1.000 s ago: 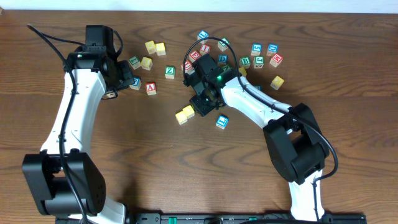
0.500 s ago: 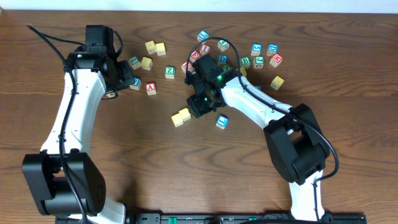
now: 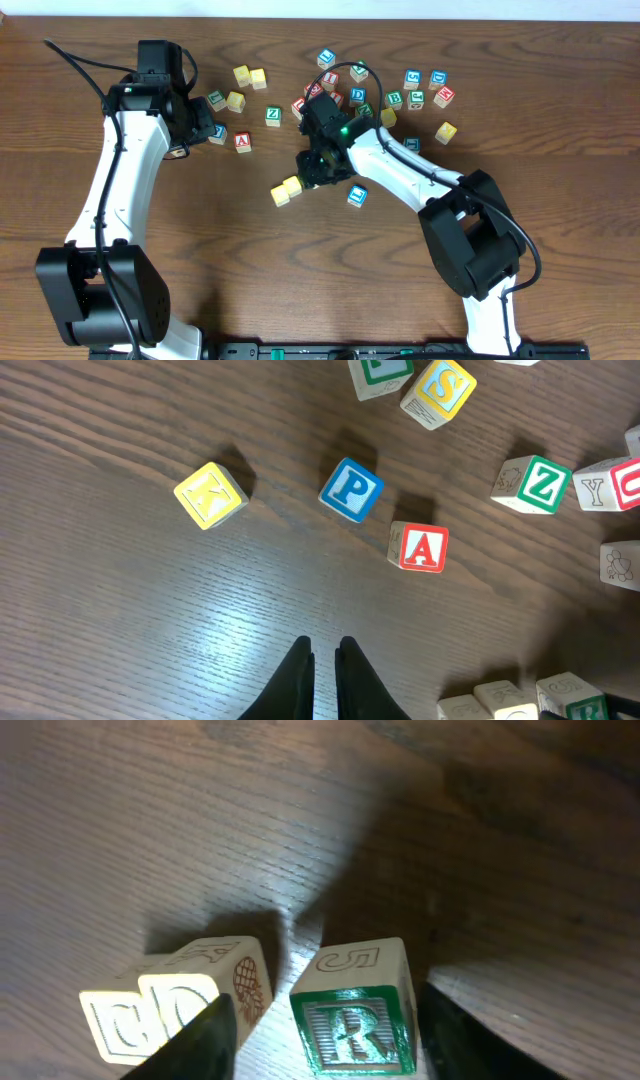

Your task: Spell out CORL

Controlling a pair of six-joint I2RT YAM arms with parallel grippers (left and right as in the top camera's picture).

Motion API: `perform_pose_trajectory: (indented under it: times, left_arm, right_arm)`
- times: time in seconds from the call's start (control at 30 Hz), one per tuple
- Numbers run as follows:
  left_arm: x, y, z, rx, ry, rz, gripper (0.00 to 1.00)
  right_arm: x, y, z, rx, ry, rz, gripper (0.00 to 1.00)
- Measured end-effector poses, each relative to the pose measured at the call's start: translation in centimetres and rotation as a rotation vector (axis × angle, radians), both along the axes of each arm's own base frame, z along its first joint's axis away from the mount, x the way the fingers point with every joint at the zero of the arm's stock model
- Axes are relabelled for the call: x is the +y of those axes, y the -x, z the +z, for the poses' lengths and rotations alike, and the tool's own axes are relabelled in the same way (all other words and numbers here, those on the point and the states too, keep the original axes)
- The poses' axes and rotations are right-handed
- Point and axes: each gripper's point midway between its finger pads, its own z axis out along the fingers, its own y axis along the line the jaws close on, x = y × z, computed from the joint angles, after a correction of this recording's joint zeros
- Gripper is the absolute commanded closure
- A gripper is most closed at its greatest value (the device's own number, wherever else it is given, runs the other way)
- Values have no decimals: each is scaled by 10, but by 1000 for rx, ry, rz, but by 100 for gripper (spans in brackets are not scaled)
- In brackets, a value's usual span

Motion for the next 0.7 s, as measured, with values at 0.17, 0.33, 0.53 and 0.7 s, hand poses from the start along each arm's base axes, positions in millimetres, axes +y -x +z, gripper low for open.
perform_pose_trajectory:
  times: [0.17,0.33,0.53,0.7]
  left_arm:
    - [0,0,0,0,0,0,91]
    - [0,0,0,0,0,0,91]
    - [0,1,-2,5,2,5,91]
    - [-1,5,-5,19,10,2,91]
  right_arm:
    - [-1,-5,0,-2,2,-72,44]
    - [0,-11,2,-16,-12,-97,44]
    - [3,-12,10,-38,-28,-60,43]
    - [4,-12,31,-79,-49,-21,45]
